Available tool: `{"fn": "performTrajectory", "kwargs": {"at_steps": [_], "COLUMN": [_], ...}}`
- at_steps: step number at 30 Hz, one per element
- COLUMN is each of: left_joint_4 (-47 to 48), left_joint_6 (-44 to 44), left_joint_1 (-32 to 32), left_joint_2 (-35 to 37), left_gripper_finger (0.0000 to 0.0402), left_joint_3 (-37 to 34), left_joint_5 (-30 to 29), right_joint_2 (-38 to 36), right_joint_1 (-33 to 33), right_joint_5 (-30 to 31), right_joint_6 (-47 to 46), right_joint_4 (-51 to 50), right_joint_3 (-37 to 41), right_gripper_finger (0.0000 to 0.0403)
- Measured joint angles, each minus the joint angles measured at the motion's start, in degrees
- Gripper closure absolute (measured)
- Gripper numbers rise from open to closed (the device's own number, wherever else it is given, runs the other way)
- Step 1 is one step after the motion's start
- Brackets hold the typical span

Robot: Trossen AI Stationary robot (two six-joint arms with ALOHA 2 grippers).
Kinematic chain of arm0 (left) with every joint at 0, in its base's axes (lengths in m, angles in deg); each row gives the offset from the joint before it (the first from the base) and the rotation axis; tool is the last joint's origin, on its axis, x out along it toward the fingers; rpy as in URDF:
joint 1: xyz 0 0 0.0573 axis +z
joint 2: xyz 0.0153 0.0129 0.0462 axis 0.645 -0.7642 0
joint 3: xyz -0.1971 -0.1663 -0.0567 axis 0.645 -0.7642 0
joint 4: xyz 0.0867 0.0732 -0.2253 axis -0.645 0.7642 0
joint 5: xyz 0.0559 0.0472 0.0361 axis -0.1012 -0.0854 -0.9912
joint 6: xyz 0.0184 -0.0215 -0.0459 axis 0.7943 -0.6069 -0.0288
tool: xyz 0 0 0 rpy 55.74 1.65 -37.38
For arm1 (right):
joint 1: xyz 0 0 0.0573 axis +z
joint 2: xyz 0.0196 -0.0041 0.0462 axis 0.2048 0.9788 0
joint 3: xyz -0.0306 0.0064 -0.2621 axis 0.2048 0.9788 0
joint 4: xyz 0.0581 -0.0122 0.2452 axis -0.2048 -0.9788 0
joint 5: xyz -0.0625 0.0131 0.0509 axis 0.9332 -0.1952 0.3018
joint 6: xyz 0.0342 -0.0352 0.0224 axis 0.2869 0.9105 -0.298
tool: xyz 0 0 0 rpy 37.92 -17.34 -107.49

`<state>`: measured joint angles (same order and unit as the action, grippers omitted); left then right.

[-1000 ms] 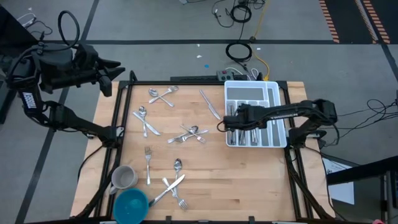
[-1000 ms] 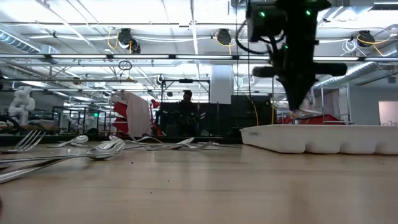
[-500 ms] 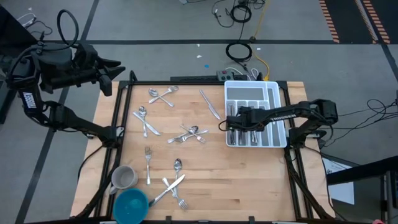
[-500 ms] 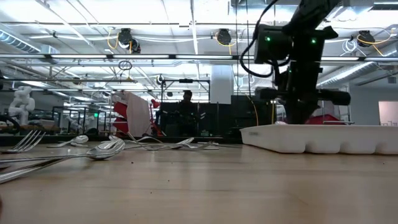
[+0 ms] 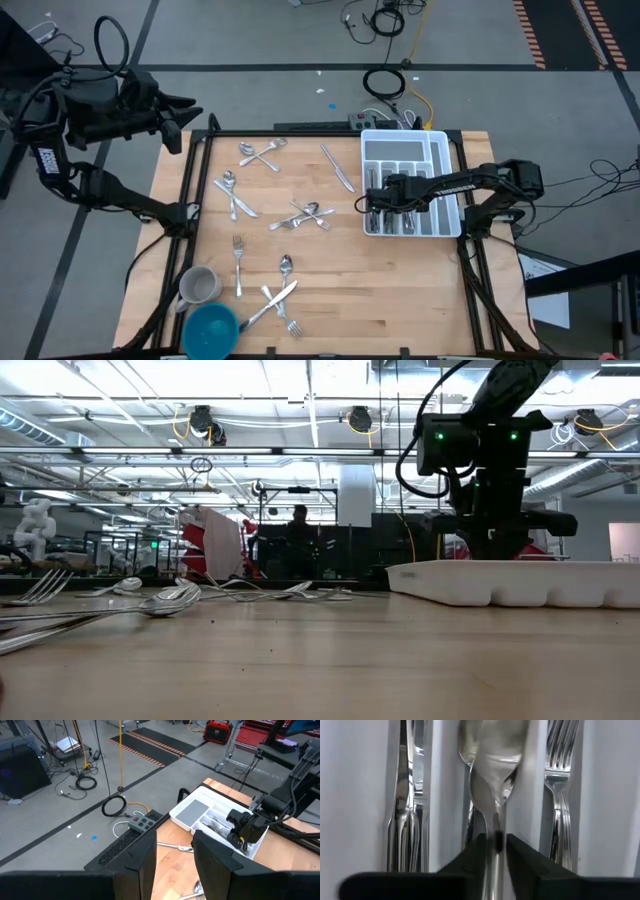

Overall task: Sort silverware
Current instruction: Put the spoon into the silverware tray, then put the table knife into the silverware tray

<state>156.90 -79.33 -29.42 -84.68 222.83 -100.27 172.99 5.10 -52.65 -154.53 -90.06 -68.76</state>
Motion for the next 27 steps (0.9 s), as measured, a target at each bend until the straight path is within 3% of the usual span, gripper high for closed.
{"fn": "performTrajectory", "kwargs": {"at_steps": [6,10,22,25,27], "left_joint_4": [0.0,0.0,0.1,0.1,0.5], "left_joint_6": [0.0,0.0,0.1,0.1,0.0], "left_joint_1": [0.0,0.0,0.0,0.0,0.0], "left_joint_2": [-0.1,-0.1,-0.1,-0.1,-0.1], "left_gripper_finger": [0.0269,0.0269,0.0269,0.0269,0.0269], "left_joint_3": [0.0,0.0,0.0,0.0,0.0], "left_joint_5": [0.0,0.0,0.0,0.0,0.0], "right_joint_2": [0.0,0.2,0.0,0.0,0.0], "right_joint_1": [0.0,-0.1,-0.1,0.0,0.3], "right_joint_5": [-0.7,-1.4,9.3,10.9,8.4], "right_joint_6": [3.0,4.9,22.5,32.4,41.9], "right_joint_4": [0.9,0.2,-8.9,-5.4,1.5], "right_joint_3": [0.0,-1.5,-22.1,-28.0,-31.1], "right_gripper_finger": [0.0233,0.0191,0.0188,0.0182,0.0177]}}
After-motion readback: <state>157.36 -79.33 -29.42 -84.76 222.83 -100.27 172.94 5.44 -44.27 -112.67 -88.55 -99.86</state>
